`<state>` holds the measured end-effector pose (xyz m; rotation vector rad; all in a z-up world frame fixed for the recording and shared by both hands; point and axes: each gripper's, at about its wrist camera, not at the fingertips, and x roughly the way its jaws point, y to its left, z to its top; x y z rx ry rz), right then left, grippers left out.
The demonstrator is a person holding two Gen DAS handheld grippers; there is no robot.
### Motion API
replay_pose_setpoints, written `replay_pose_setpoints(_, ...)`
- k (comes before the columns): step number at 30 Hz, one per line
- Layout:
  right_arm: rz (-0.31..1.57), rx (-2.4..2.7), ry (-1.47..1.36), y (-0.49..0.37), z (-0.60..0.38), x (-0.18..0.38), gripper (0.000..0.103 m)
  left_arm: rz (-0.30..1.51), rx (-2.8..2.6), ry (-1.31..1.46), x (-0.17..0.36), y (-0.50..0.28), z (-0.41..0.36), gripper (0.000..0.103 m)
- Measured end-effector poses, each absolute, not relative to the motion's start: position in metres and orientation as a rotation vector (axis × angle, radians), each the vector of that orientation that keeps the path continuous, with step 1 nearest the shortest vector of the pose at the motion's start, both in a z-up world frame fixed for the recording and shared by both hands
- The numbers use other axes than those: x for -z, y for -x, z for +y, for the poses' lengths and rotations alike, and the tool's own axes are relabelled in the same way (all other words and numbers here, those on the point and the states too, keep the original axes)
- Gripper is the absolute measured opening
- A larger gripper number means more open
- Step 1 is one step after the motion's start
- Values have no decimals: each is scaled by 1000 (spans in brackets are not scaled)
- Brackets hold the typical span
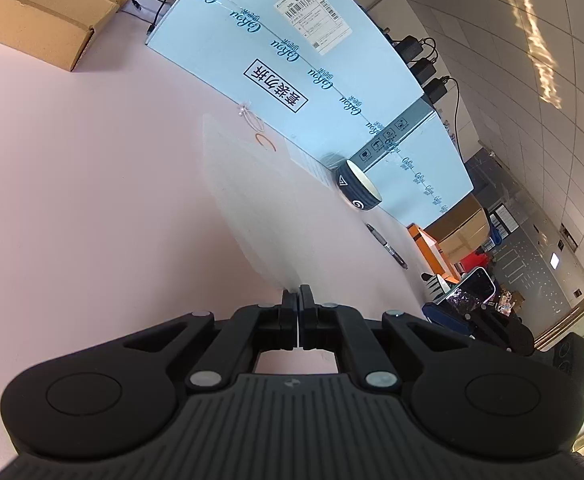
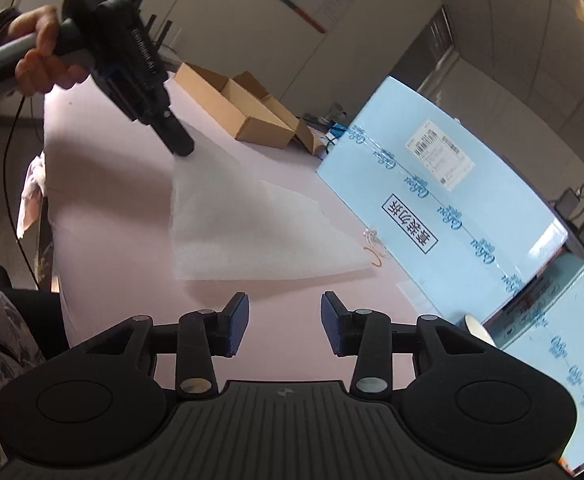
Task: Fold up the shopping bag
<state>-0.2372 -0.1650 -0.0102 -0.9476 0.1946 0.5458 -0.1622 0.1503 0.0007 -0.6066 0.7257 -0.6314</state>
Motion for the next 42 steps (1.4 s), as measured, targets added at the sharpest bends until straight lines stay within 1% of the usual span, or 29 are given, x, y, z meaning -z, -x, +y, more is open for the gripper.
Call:
replay_pose_setpoints(3,107,-562,1164,243,-151,29,37,712,649,611,-6,161,148,1)
replay_pose_setpoints(7,57,-605,1333,247,-139,47,38,704,663,623,-9,160,146,1)
replay_pose_setpoints(8,48,-615,1367,247,-137,51,38,702,665,625,-9,160,146,1)
replay_pose_setpoints(9,39,-625,1399,248,-134,55,42,700,666,627,-10,160,146,1)
replay_pose_setpoints(12,-3,-645,1460,252,-131,61,43,695,677,649,-11,158,147,1)
replay_pose_setpoints(15,-16,-649,1457,252,-127,60,47,693,693,673,-12,158,148,1)
replay_pose_setpoints(18,-16,-648,1442,247,-123,56,47,695,704,690,-10,159,148,1)
replay_pose_setpoints(21,-17,-646,1428,243,-119,53,38,692,712,702,-10,159,149,1)
replay_pose_setpoints(22,-14,-644,1423,241,-118,52,32,694,710,702,-9,160,150,1)
replay_pose_setpoints(23,-4,-638,1415,238,-116,52,29,696,707,700,-9,161,151,1)
replay_pose_setpoints(25,14,-633,1397,239,-120,57,17,701,702,698,-7,163,152,1)
replay_pose_setpoints(26,20,-636,1392,240,-121,60,15,708,693,698,-5,163,154,1)
replay_pose_setpoints(33,6,-667,1364,246,-124,61,7,777,612,685,13,166,166,1)
replay_pose_setpoints(35,48,-688,1339,244,-124,62,5,782,580,649,16,169,170,8)
replay_pose_setpoints(36,64,-698,1319,243,-125,62,4,773,562,618,15,173,172,16)
replay_pose_setpoints(37,77,-709,1293,243,-125,59,4,754,546,559,12,178,173,27)
replay_pose_setpoints(38,84,-712,1273,242,-125,57,3,734,531,498,8,183,173,33)
replay_pose_setpoints(39,84,-716,1253,242,-126,55,2,705,517,425,4,190,172,44)
replay_pose_setpoints(40,83,-721,1234,241,-126,53,2,674,503,352,-1,197,171,51)
replay_pose_setpoints(42,77,-721,1196,240,-128,50,1,606,481,232,-9,209,171,54)
